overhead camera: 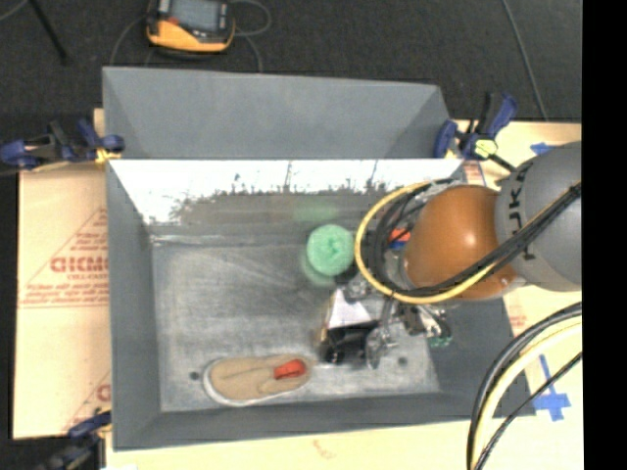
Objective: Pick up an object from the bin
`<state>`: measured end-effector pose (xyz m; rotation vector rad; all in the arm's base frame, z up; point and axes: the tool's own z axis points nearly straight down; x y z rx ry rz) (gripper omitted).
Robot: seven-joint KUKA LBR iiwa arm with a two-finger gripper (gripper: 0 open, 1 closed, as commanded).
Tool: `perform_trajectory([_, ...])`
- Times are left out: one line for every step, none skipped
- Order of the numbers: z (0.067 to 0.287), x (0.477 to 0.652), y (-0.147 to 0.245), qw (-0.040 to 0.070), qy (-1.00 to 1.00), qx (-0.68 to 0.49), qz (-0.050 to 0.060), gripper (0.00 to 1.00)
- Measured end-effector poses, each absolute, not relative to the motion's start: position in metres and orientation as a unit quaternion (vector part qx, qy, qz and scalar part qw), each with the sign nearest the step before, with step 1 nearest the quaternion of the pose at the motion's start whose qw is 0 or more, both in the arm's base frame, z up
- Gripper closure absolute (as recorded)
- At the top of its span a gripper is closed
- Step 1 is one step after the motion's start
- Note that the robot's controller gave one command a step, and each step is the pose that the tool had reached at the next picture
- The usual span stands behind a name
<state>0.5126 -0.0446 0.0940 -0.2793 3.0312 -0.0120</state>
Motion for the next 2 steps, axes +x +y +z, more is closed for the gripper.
perform_trajectory([0.0939, 0.5125, -0.0446, 0.049, 0.995, -0.092, -0.004, 1.0])
perform_trajectory([0.0939, 0.5125, -0.0446, 0.049, 0.995, -0.092, -0.004, 1.0])
